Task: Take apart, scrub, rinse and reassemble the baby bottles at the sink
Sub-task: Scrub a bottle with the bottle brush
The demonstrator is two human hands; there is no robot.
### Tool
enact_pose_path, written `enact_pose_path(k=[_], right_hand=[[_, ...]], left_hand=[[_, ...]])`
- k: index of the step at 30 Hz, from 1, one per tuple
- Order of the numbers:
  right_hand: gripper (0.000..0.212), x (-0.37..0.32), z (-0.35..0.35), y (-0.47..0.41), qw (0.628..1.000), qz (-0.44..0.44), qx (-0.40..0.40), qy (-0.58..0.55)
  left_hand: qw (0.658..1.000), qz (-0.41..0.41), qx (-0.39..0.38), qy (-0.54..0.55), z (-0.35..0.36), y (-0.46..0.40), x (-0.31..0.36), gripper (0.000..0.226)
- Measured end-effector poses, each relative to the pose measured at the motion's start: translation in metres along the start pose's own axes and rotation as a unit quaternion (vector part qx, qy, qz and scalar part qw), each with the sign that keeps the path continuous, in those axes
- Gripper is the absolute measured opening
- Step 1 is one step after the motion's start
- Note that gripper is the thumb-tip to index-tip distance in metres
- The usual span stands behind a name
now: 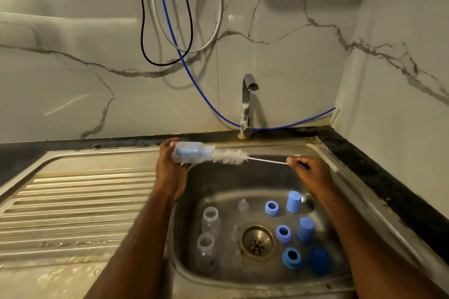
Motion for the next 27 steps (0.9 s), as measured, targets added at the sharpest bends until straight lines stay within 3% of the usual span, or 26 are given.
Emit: enact_pose_path(k=[3,6,10,14,17,20,21,24,27], right_hand=[[0.041,-0.005,0.009,0.007,0.994,-0.001,-0.084,0.075],[0.041,-0.007,0.015,0.010,0.987,0.001,-0.144,0.064],[0.045,-0.013,0.012,0.007,0.994,-0.046,-0.083,0.052],[0.045,-0.005,-0.005,0.003,1.000,0.014,-0.019,0.020],[0.040,-0.003,0.001,0.007,0.997,0.050,-0.062,0.019],[0.037,-0.009,0.016,0.010,0.994,0.046,-0.102,0.012],[0.038,-0.008,0.013,0.008,0.995,0.049,-0.086,0.013],[0.039,0.001,0.000,0.001,0.996,0.079,-0.040,0.004],[0.043,-0.006,0.006,0.005,0.997,0.047,-0.051,0.029]], left_hand=[[1.000,0.007,0.021,0.010,0.001,-0.002,0.003,0.073],[0.997,0.014,0.058,0.043,-0.003,-0.007,0.009,0.079],[0.994,-0.054,0.027,0.094,-0.008,-0.001,0.000,0.071],[0.986,-0.061,0.023,0.156,-0.014,-0.002,0.004,0.066],[0.984,-0.047,0.017,0.171,-0.018,-0.005,0.004,0.069],[0.986,-0.056,-0.015,0.154,-0.006,0.002,0.003,0.097],[0.987,-0.048,-0.014,0.155,-0.005,0.002,0.004,0.092],[0.982,-0.024,0.009,0.189,-0.015,0.000,0.011,0.044],[0.994,-0.007,0.002,0.109,-0.014,0.002,0.009,0.052]])
Point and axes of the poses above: each hand's wrist, its own y-axis away from the middle knuckle, its own z-axis out of the palm, x = y × z, the point moved 3 cm from there along -y, towards the middle knuckle, and after that the axes turned 1 degree about x, right-handed, at the moved point
